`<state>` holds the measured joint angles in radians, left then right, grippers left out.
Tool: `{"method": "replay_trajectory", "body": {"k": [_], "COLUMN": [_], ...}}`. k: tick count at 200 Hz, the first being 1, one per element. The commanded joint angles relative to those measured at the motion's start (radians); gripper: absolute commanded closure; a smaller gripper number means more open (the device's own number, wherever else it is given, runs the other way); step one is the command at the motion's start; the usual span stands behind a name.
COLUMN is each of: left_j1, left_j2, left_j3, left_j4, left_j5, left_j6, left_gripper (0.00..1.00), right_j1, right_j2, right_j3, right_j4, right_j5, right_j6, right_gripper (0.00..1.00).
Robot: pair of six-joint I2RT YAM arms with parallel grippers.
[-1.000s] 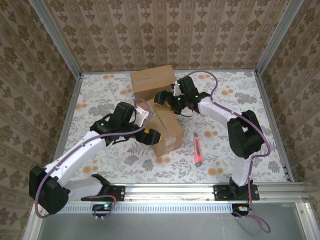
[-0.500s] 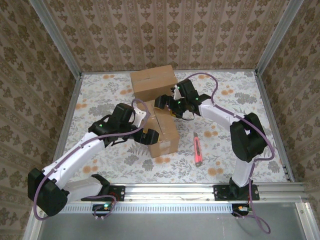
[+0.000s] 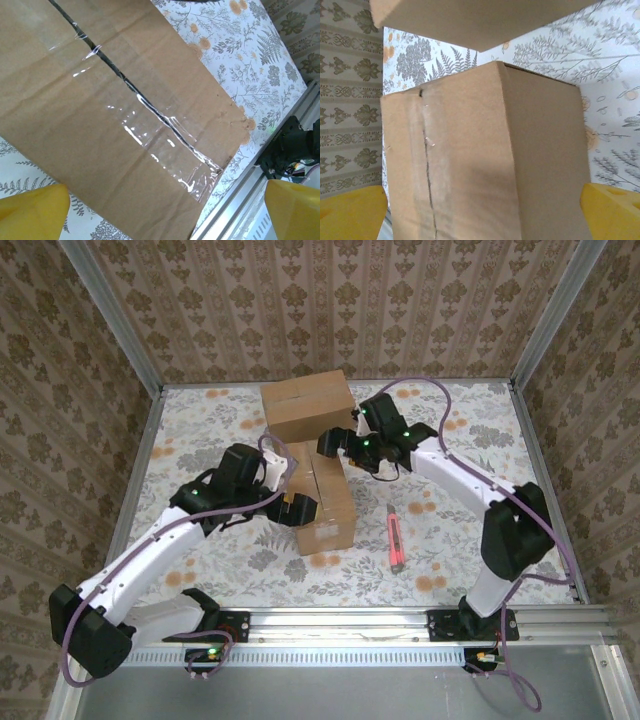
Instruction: Unpack the express box
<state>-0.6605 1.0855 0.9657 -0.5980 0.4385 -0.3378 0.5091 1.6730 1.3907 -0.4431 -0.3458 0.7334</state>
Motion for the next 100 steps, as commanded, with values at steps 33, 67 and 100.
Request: {"method": "replay_trajectory", "body": {"k": [33, 67, 100], "left_j1": [-0.017, -0.013, -0.011], "left_j2": [-0.068, -0.159, -0.207], "left_j3": [0.036, -0.014, -0.096], "left_j4": [-0.111, -0.215, -0.175], "left_j5": [-0.039, -0.15, -0.183], "left_j6": [-0.064, -0.166, -0.217], "left_gripper": [0.04, 0.19, 0.26], "right_j1": [-0.003, 0.006, 0.027], "right_j2": [-0.215, -0.426, -0.545], "right_j3": [-0.036, -0.207, -0.411], "right_j4": [-0.294, -0.463, -0.508], "right_j5": [0.238, 0.421, 0.476], "right_j6": [-0.098, -0.11, -0.045], "right_gripper": [0.0, 0.01, 0.06]}}
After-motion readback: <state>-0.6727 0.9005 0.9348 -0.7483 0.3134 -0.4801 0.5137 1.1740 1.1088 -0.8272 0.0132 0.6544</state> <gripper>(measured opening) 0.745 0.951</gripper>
